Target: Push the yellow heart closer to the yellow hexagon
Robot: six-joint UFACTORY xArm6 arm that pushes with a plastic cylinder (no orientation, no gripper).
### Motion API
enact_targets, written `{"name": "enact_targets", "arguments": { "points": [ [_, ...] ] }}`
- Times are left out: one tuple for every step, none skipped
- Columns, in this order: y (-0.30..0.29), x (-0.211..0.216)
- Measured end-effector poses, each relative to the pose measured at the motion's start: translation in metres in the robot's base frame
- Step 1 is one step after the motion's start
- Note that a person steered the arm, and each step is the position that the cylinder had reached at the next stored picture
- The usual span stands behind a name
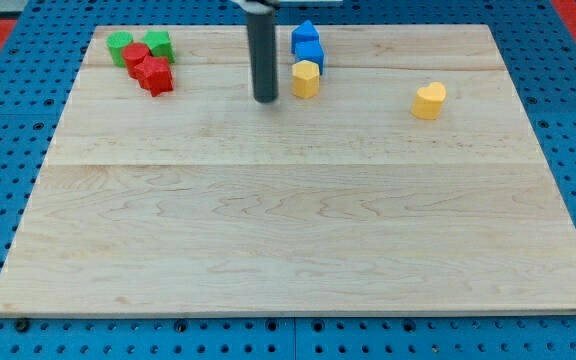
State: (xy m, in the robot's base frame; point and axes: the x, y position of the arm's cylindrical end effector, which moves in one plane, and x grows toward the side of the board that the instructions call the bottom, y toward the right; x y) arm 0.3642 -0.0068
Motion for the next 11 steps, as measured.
{"name": "enact_targets", "arguments": {
  "points": [
    [0.099,0.048],
    [0.197,0.051],
    [0.226,0.010],
    [0.182,-0.021],
    [0.126,-0.021],
    [0.135,-0.030],
    [0.137,-0.055],
    [0.100,-0.046],
    [0.063,-0.035],
    [0.061,-0.022],
    [0.054,-0.020]
  ]
}}
